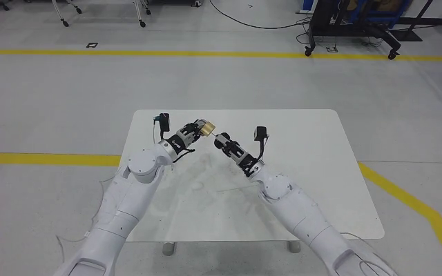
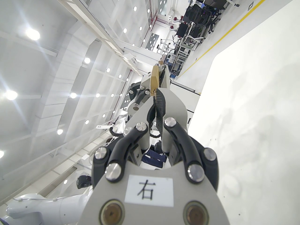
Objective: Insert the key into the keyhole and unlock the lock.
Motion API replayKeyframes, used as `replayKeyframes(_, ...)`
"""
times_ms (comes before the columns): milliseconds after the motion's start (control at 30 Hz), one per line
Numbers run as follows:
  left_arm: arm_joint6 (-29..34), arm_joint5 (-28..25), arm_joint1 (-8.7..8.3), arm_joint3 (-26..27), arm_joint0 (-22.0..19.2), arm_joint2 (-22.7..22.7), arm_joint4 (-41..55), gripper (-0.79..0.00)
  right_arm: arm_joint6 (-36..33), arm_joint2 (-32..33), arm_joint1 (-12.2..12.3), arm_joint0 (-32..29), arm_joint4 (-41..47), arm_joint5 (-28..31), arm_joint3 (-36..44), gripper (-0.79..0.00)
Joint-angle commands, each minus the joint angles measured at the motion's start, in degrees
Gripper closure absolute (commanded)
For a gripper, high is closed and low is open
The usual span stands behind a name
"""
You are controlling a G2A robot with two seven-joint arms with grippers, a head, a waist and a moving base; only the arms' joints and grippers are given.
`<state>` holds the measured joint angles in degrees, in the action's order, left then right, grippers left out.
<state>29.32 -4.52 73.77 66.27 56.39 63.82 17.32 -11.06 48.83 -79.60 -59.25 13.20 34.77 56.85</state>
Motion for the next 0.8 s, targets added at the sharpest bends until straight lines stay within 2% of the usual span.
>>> replayKeyframes(0,-0.1,0.1,0.01,0.1,0.1,0.1,-0.1,0.000,0.2,0.2,-0.1,-0.2,-0.5,-0.2,0.2,0.000)
replayKeyframes(300,-0.1,0.7,0.10,0.6,0.2,0.1,-1.5,0.000,2.1,1.4,-0.4,-0.9,-3.4,-0.9,0.7,0.000)
replayKeyframes(767,-1.9,1.8,0.34,0.9,0.4,-0.2,-4.0,0.000,13.3,0.9,-1.6,-2.6,-15.5,-6.2,3.7,0.000)
